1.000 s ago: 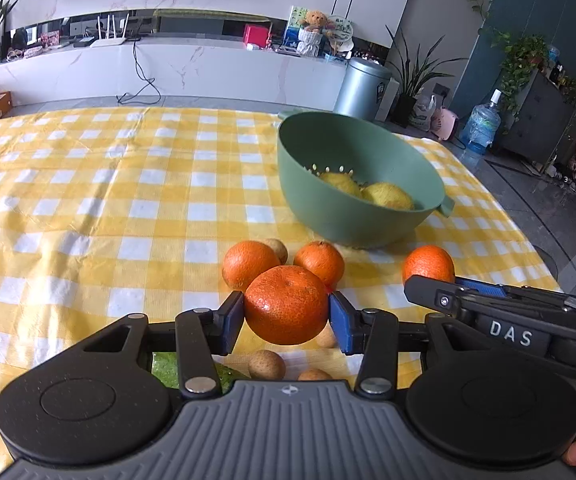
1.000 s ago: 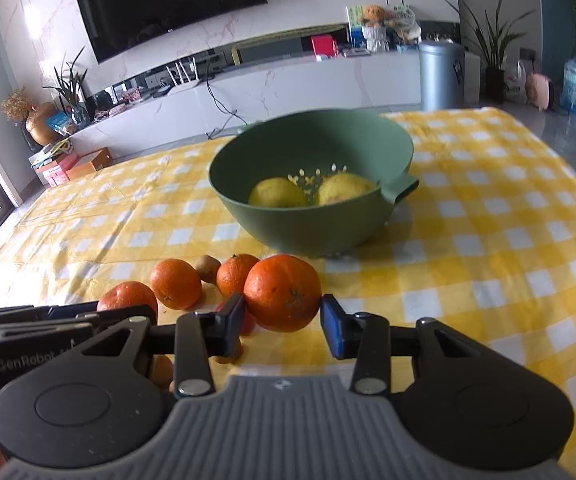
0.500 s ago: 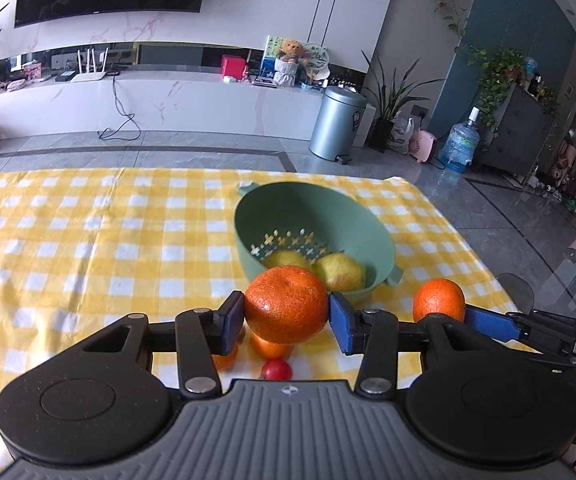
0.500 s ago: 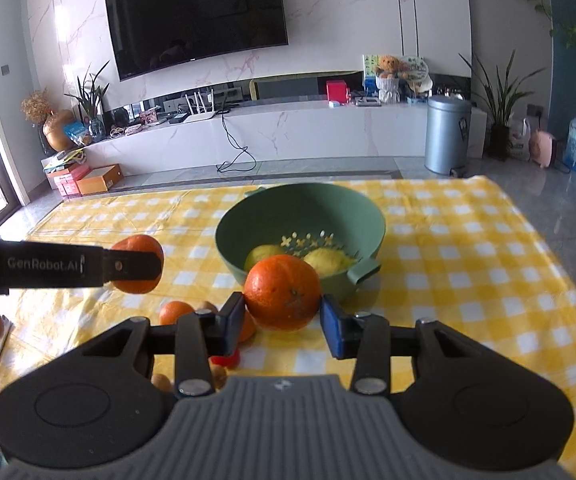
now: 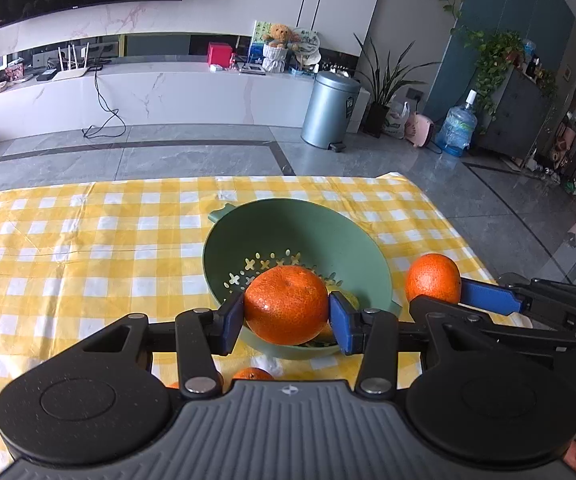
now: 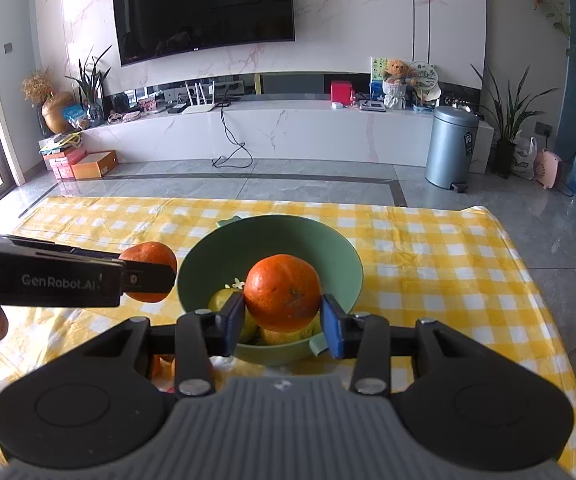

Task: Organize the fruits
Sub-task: 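Carry both oranges into the green colander and open both tools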

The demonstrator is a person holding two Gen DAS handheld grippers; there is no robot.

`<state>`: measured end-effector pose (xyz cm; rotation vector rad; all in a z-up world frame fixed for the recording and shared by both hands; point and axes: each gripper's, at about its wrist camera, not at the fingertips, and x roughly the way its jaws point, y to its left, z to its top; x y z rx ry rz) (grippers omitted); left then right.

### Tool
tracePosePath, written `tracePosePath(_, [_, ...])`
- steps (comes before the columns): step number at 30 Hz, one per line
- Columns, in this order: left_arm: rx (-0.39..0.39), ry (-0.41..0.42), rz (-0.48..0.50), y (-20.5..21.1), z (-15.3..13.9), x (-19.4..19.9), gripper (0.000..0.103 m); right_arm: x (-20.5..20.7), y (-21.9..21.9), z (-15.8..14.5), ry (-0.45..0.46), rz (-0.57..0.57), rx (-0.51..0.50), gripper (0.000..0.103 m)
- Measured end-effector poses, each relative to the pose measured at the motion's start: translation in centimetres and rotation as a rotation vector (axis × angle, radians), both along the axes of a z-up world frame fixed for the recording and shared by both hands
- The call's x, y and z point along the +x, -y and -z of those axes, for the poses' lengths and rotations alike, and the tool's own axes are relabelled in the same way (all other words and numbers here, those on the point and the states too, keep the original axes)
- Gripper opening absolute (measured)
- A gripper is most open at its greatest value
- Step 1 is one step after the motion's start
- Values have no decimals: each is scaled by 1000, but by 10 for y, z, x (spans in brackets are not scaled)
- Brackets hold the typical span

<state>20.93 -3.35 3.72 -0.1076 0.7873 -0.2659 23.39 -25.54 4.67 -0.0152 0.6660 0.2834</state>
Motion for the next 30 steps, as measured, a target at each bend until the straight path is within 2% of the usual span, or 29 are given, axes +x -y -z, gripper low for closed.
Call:
tracePosePath(3, [-5, -29, -11, -1, 7, 13, 51, 23, 2, 4, -40, -11, -1, 38])
tracePosePath(9, [12, -73, -9, 4, 23, 37, 51, 63, -8, 16, -81, -75, -86, 38])
tracePosePath(16, [66, -68, 1, 15, 32, 63, 51, 106, -18, 36, -141, -118, -170, 38])
tracePosePath(23, [95, -96, 7, 17, 47, 87, 51, 130, -33, 57, -168, -167, -231, 38])
tracePosePath(28, [85, -122, 9, 17, 59, 92, 51, 136, -45, 72, -180, -206, -285, 38])
tracePosePath(30, [83, -109, 13, 17, 60, 91, 52, 138, -48, 76, -186, -210, -296, 38])
